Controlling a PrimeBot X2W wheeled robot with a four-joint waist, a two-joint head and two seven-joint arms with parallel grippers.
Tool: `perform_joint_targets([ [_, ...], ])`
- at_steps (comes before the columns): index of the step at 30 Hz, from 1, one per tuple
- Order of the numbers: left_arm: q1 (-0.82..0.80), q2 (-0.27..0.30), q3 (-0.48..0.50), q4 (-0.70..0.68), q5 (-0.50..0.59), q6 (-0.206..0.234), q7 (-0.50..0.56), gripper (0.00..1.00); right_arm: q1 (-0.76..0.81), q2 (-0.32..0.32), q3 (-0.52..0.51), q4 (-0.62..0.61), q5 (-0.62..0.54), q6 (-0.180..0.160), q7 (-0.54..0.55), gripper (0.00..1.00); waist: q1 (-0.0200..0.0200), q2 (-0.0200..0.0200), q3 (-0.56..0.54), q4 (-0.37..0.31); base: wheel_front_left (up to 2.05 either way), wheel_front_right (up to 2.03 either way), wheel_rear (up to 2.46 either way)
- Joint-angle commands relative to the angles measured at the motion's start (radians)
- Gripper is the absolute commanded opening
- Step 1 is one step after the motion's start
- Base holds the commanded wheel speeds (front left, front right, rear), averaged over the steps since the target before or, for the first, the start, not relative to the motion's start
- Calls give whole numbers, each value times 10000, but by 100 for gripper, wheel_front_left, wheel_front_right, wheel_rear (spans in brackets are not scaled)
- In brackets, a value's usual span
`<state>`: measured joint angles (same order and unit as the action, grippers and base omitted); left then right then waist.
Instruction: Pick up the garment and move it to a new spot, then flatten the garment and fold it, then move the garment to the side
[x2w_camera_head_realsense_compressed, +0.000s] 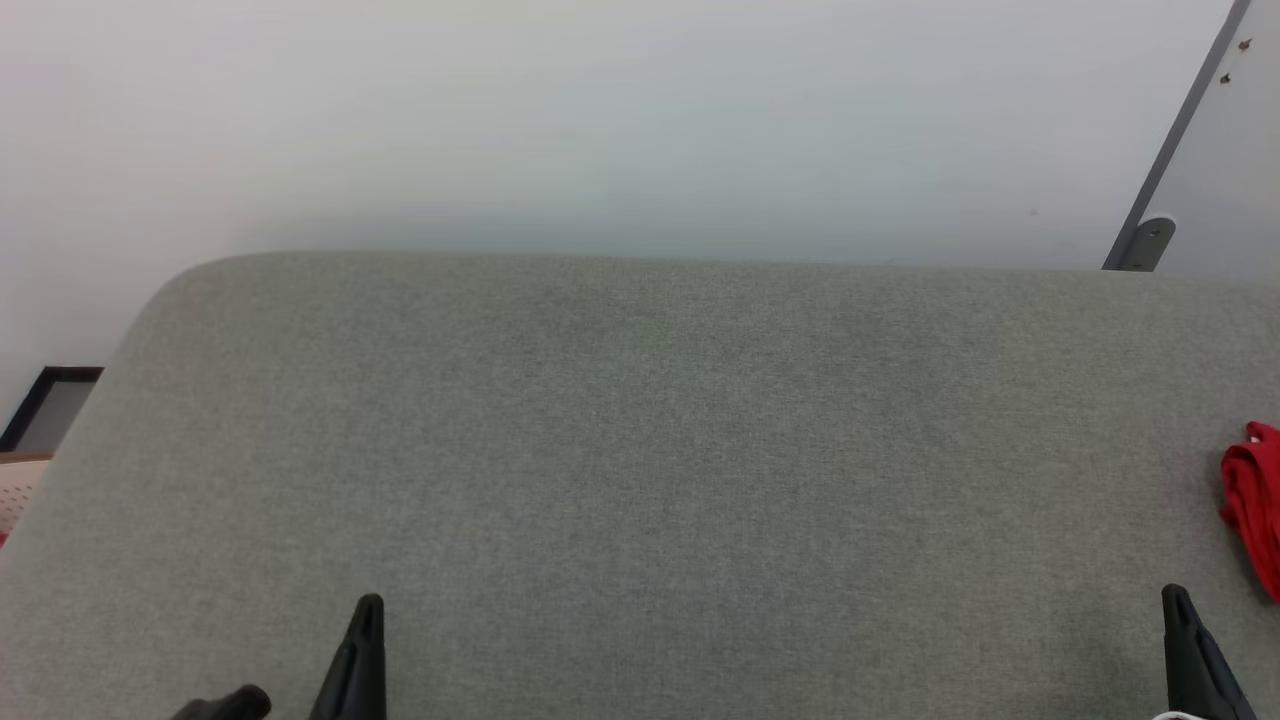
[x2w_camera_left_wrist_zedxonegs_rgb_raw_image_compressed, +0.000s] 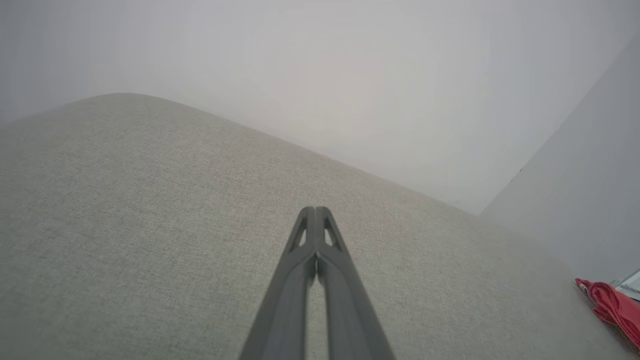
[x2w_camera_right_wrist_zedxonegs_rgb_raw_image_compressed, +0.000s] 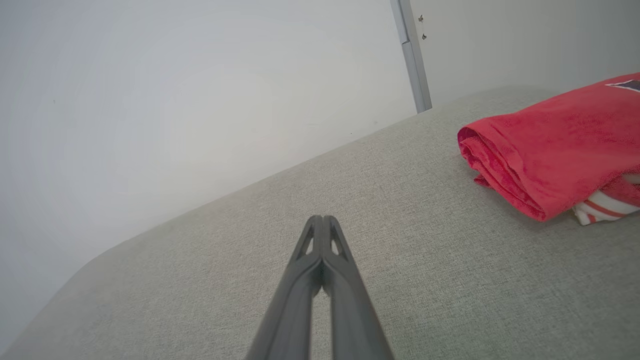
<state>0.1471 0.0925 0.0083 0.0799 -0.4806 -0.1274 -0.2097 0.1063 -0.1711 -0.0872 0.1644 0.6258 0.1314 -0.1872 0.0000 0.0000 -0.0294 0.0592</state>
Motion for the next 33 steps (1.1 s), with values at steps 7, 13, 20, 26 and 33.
perform_joint_targets([
  [7,-483,67,59,76,-1344,-7,278,0,-485,77,-74,-30,1119,-2,313,0,0,0,20,-36,0,0,0],
  [13,-679,72,86,230,-2287,-12,490,0,-642,178,-95,41,1895,-3,555,0,0,0,37,-68,0,0,0],
  [20,-882,70,126,364,-3302,-16,732,0,-807,288,-117,118,2748,-4,819,0,0,0,58,-105,0,0,0],
  [26,-1040,62,164,472,-4105,-19,929,0,-948,372,-135,178,3430,-4,1024,0,0,0,76,-137,0,0,0],
  [33,-1216,47,210,600,-4985,-22,1147,0,-1105,469,-156,247,4170,-5,1262,0,0,0,96,-174,0,0,0],
])
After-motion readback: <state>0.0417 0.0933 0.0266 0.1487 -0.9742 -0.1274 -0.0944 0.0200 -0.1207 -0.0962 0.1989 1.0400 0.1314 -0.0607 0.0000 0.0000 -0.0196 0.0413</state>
